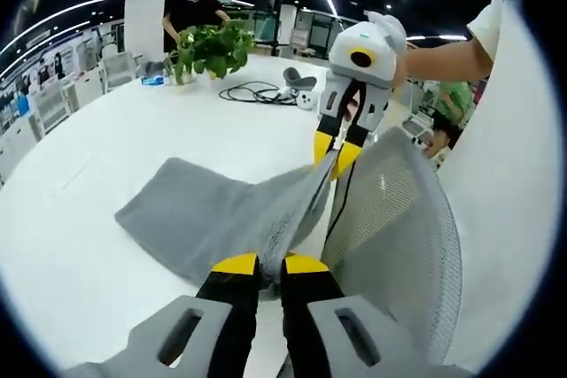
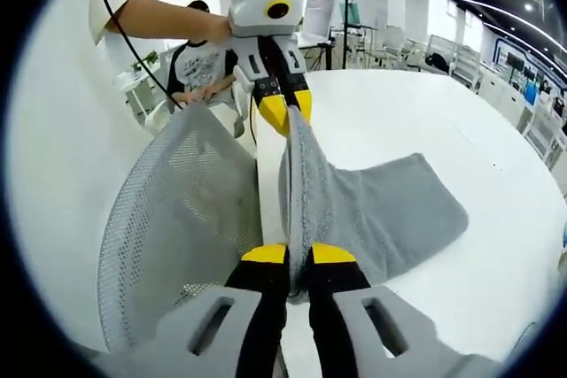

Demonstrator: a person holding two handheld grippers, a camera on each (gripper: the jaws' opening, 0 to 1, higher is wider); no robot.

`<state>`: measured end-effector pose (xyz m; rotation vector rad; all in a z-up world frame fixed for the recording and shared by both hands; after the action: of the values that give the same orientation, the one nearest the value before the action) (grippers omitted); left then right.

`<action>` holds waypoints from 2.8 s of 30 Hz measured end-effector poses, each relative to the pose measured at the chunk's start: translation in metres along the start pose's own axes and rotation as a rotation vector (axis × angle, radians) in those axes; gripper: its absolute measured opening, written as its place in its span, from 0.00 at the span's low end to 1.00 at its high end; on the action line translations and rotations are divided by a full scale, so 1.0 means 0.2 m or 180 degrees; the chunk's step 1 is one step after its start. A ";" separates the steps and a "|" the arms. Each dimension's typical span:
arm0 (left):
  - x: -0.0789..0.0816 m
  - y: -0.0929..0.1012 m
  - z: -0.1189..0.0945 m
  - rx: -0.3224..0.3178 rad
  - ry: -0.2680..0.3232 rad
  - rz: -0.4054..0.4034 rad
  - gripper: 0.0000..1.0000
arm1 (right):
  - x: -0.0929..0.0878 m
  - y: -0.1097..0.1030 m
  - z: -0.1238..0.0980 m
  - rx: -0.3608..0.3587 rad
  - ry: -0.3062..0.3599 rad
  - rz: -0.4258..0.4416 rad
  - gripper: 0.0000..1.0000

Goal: Fold the towel on the table until its edges align and the towel forms a compact rectangular stack.

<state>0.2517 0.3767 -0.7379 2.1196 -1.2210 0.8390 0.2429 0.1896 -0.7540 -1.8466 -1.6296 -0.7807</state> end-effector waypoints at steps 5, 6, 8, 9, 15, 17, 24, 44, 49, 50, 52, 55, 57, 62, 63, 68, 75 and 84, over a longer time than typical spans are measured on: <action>0.03 -0.02 -0.03 0.0009 0.0035 -0.0005 0.08 | 0.04 0.02 -0.02 0.0044 0.0063 0.0073 0.05; 0.04 -0.02 -0.03 0.0004 0.0036 -0.0009 0.08 | 0.04 0.02 -0.03 0.0056 0.0073 0.0089 0.05; 0.06 -0.03 -0.05 -0.0037 0.0027 -0.0038 0.08 | 0.07 0.01 -0.04 0.0110 0.0098 0.0113 0.05; 0.06 -0.03 -0.06 -0.0086 0.0015 -0.0073 0.08 | 0.08 0.00 -0.05 0.0140 0.0107 0.0128 0.05; 0.08 -0.04 -0.09 -0.0182 -0.0013 -0.0106 0.08 | 0.14 -0.04 -0.07 0.0281 0.0104 0.0120 0.05; 0.08 -0.05 -0.09 -0.0181 -0.0012 -0.0109 0.08 | 0.15 -0.02 -0.07 0.0265 0.0094 0.0101 0.05; 0.13 -0.12 -0.08 -0.0043 0.0048 -0.0032 0.08 | 0.18 0.08 -0.09 0.0000 0.0095 -0.0022 0.05; 0.19 -0.29 0.01 0.0232 0.0108 0.0047 0.08 | 0.18 0.34 -0.07 -0.0612 -0.0084 -0.0462 0.05; 0.19 -0.33 0.02 0.0309 0.0110 0.0067 0.09 | 0.19 0.39 -0.06 -0.0690 -0.0104 -0.0519 0.06; 0.20 -0.33 0.03 0.0311 0.0112 0.0060 0.09 | 0.18 0.39 -0.06 -0.0697 -0.0108 -0.0521 0.06; 0.20 -0.34 0.03 0.0335 0.0122 0.0059 0.09 | 0.18 0.41 -0.06 -0.0743 -0.0114 -0.0578 0.06; 0.20 -0.36 0.04 0.0362 0.0130 0.0075 0.09 | 0.17 0.45 -0.05 -0.0786 -0.0136 -0.0629 0.06; 0.21 -0.37 0.06 0.0388 0.0134 0.0088 0.09 | 0.18 0.45 -0.05 -0.0808 -0.0144 -0.0660 0.06; 0.21 -0.41 0.09 0.0438 0.0135 0.0086 0.09 | 0.16 0.49 -0.04 -0.0853 -0.0193 -0.0681 0.06; 0.21 -0.41 0.09 0.0446 0.0134 0.0087 0.09 | 0.16 0.49 -0.04 -0.0861 -0.0202 -0.0691 0.06; 0.21 -0.44 0.12 0.0484 0.0119 0.0041 0.09 | 0.15 0.53 -0.02 -0.0908 -0.0233 -0.0733 0.07; 0.17 -0.47 0.15 0.0520 0.0057 -0.0046 0.09 | 0.13 0.58 0.03 -0.0935 -0.0292 -0.0792 0.07; 0.15 -0.53 0.20 0.0579 -0.0004 -0.0129 0.09 | 0.11 0.64 0.08 -0.0966 -0.0348 -0.0793 0.08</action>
<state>0.3671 0.3783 -0.7579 2.2805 -1.1359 0.9631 0.3731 0.2005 -0.7521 -1.9396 -1.9243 -1.1032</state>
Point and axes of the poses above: the point that each gripper's makers call its tool centre point, and the gripper's own axes: z roughly forward along the fingers, y roughly to its right, x roughly out of its top, the point moved 6 cm from there along -z, roughly backward along the fingers, and after that the axes turned 3 degrees about -z, right-handed, at the moved point
